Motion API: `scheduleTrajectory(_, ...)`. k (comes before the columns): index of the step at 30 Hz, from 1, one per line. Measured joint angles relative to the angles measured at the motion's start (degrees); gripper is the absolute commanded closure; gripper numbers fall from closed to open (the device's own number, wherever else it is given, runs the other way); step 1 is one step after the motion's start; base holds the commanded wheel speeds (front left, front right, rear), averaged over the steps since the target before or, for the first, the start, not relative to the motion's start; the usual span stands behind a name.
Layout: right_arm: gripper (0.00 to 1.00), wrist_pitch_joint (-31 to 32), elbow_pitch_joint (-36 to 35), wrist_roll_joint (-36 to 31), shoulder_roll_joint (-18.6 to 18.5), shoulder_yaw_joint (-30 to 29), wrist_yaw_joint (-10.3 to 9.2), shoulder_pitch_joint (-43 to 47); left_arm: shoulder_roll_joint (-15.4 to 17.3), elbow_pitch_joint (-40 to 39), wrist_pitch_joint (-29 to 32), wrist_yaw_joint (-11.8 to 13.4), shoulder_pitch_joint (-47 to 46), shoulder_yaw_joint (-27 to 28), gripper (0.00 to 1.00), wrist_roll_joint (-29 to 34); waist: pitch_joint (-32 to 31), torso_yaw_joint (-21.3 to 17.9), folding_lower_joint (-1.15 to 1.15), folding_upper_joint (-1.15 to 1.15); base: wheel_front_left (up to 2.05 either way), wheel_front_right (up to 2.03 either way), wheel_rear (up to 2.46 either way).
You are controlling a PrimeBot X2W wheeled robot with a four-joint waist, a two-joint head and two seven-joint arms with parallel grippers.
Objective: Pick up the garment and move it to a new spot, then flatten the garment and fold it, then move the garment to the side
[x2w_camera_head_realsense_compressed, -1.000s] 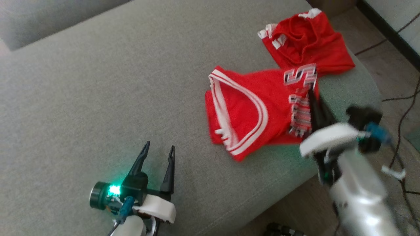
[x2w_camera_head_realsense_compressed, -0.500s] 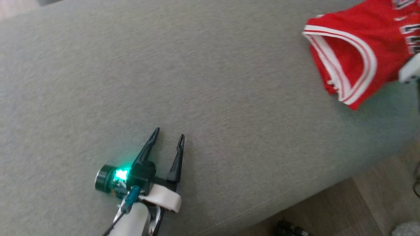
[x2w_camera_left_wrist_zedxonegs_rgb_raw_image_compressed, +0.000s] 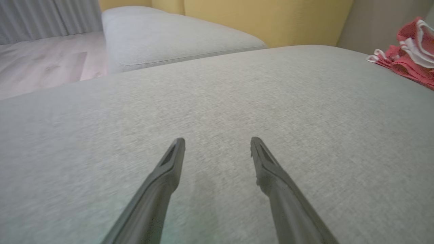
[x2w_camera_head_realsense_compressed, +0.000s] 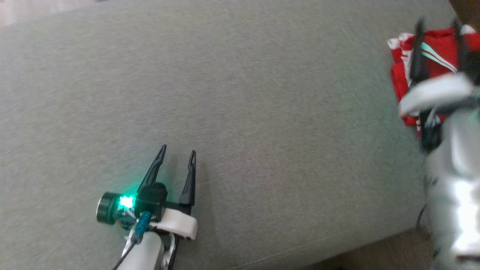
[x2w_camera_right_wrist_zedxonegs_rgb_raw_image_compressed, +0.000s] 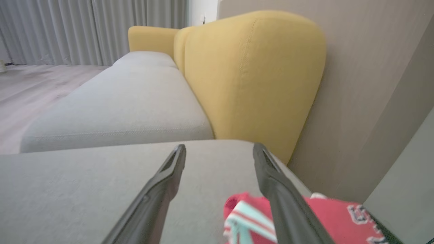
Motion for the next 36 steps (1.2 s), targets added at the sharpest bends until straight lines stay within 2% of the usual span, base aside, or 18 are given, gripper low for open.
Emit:
scheduleTrajectory(8, 0.0, 0.01, -5.34, 6.22, 3.18, 4.75, 0.0, 15.24, 0.03, -0.13, 0.04, 3.04, 3.14, 1.34, 0.0, -3.26, -3.84, 6.36, -0.01, 0.0, 0.0, 0.0, 0.0)
scheduleTrajectory(12, 0.0, 0.01, -7.5, 8.1, 3.56, 5.52, 0.0, 19.89, 0.04, -0.12, 0.04, 4.45, 4.95, 1.86, 0.0, -3.99, -6.0, 9.97, -0.01, 0.0, 0.0, 0.0, 0.0)
scheduleTrajectory(20, 0.0, 0.01, -9.26, 13.89, 3.93, 10.43, 0.0, 25.42, 0.08, -0.09, 0.05, 5.55, 7.0, 4.89, 0.0, -4.12, -10.42, 15.45, -0.01, 0.0, 0.0, 0.0, 0.0)
scheduleTrajectory(28, 0.0, 0.01, -10.05, 15.63, 4.07, 12.36, 0.0, 28.76, 0.03, -0.69, 0.05, 5.61, 9.19, 8.1, 0.0, -5.57, -14.56, 17.54, -0.01, 0.0, 0.0, 0.0, 0.0)
scheduleTrajectory(36, 0.0, 0.01, -10.2, 16.91, 4.14, 13.65, 0.0, 31.76, 0.09, -1.3, 0.05, 3.88, 11.35, 10.72, 0.0, -8.02, -17.16, 16.68, -0.01, 0.0, 0.0, 0.0, 0.0)
